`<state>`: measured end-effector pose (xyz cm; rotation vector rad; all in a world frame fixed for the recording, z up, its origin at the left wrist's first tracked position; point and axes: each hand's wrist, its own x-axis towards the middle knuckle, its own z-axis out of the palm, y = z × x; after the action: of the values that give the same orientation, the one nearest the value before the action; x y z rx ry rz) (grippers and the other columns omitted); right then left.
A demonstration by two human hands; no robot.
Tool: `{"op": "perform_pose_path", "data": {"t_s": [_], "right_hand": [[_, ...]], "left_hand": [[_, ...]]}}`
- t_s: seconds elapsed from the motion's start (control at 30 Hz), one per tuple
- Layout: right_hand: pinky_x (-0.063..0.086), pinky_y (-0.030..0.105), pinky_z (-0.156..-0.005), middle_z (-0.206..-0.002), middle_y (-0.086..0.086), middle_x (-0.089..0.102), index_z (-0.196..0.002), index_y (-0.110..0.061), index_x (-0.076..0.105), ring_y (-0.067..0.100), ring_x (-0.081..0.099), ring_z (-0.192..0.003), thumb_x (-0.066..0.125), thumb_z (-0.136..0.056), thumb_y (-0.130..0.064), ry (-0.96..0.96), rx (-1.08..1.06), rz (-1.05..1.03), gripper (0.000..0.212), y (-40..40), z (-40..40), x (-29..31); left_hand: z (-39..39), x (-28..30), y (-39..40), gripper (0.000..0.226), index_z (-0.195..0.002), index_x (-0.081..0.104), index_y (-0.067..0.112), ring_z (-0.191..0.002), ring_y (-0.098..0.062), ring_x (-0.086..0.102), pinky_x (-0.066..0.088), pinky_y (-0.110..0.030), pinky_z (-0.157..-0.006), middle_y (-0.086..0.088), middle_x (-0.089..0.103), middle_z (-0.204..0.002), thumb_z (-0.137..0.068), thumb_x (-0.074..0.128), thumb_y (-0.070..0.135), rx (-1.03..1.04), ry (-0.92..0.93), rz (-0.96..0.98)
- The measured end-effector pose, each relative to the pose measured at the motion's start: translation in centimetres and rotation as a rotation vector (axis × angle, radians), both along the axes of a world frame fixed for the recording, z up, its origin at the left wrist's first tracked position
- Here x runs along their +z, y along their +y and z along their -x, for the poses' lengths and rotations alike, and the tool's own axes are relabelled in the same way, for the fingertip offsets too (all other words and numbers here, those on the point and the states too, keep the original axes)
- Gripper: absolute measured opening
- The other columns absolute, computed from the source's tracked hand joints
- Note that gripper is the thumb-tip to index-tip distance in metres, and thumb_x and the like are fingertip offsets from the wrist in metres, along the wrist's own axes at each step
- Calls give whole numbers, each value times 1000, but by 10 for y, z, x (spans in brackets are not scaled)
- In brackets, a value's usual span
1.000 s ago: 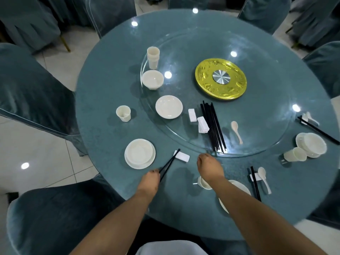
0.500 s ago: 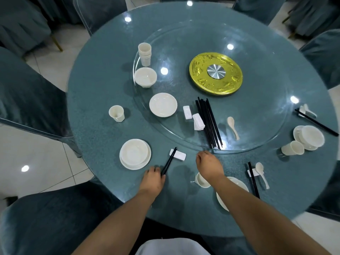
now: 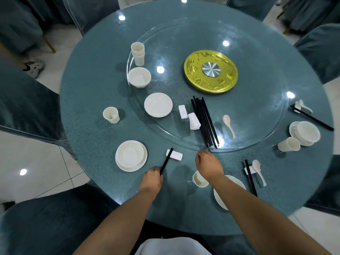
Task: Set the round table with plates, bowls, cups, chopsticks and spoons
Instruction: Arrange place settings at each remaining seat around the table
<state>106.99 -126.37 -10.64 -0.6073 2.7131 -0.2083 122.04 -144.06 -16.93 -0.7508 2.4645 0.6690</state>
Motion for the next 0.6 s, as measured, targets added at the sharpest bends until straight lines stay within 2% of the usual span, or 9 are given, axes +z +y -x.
{"op": "perform_pose_path", "data": {"t_s": [0.33,0.47,0.6], "right_hand": [[50,35,-69,-100,7,63,-95,-11,62,30,62,-84,39,-99,-25,-32,-61,2,27,4,12,4],[49,36,-73,-101,8,63,-94,-10,62,30,61,-89,40,-98,-25,-50,-108,24,26,7,27,16],[48,34,-73,-100,9,65,-92,-11,63,30,62,-90,42,-97,-23,-47,-155,27,25,8,47,30]], "left_hand": [[19,19,-2,39,-123,52,10,-111,-32,57,46,-39,-93,-12,54,-121,-99,44,39,-13,26,-3],[54,46,-5,34,-125,53,9,-112,-33,57,45,-40,-94,-13,55,-122,-101,38,29,-55,64,8],[90,69,-6,31,-118,58,5,-113,-35,56,45,-40,-96,-16,57,-123,-97,38,14,-122,50,0]]}}
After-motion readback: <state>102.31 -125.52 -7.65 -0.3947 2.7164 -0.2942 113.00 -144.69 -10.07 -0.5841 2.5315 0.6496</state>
